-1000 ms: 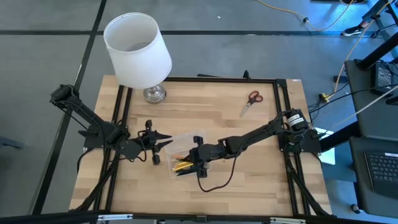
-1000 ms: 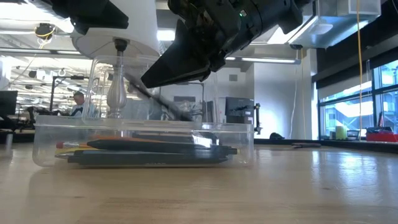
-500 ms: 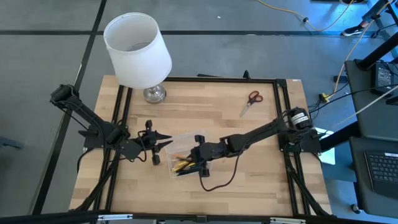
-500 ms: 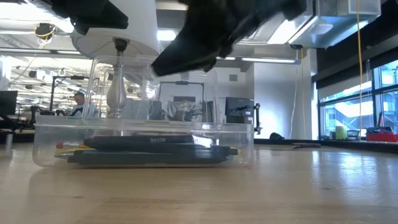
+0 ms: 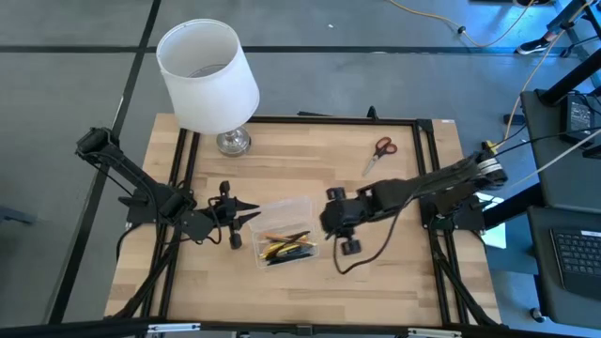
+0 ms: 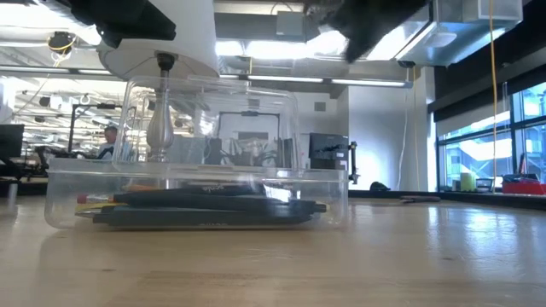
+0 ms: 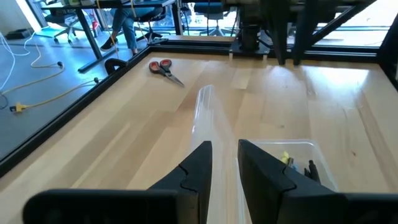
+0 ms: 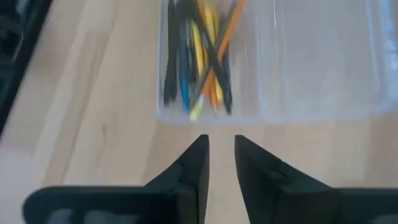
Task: Pick & place school supplies into a supply box
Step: Put the black scissors into the transparent supply box
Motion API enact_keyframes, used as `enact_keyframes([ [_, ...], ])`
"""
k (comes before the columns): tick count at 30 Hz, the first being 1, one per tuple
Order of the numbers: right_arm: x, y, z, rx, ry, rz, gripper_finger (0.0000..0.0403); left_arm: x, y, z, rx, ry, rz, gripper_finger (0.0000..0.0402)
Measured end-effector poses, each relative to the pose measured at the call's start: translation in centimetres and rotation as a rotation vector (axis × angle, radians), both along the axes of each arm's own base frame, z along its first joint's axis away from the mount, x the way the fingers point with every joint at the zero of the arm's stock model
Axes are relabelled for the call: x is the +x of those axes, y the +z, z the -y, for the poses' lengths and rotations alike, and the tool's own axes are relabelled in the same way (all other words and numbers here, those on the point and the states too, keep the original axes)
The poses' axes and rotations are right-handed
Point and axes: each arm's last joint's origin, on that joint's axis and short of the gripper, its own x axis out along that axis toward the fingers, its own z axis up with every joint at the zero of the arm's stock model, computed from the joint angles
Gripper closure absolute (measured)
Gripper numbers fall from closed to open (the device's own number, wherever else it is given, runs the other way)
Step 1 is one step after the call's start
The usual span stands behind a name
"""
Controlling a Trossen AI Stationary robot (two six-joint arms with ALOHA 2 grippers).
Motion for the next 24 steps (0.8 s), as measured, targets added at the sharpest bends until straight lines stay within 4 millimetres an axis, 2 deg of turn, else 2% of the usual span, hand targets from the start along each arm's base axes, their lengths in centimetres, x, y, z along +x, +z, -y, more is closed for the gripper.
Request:
enact_keyframes([
  [3, -2.3, 1.3, 0.9, -0.061, -0.012, -0.075, 0.0324, 0.0, 0.0, 0.0, 0.0, 0.0, 0.0, 0.0329],
  [5, -3.7, 2.4, 1.8, -0.104, -0.096, -0.088, 0.0324, 0.0, 0.0, 0.0, -0.001, -0.001, 0.0, 0.0329],
  [9, -5.9, 4.3, 4.3, -0.169, -0.401, -0.055, 0.0324, 0.0, 0.0, 0.0, 0.003, 0.006, 0.002, 0.0329],
  [13, -7.9, 5.7, 7.5, -0.155, -0.767, -0.002, 0.0324, 0.0, 0.0, -0.1, 0.006, 0.014, 0.004, 0.0329],
  [20, -10.8, 6.3, 13.9, -0.167, -1.312, -0.018, 0.0324, 0.0, 0.0, -0.1, 0.008, 0.018, 0.005, 0.0329],
  [24, -11.1, 5.9, 17.1, -0.288, -1.405, 0.024, 0.0324, 0.0, 0.0, -0.1, 0.009, 0.019, 0.006, 0.0329],
])
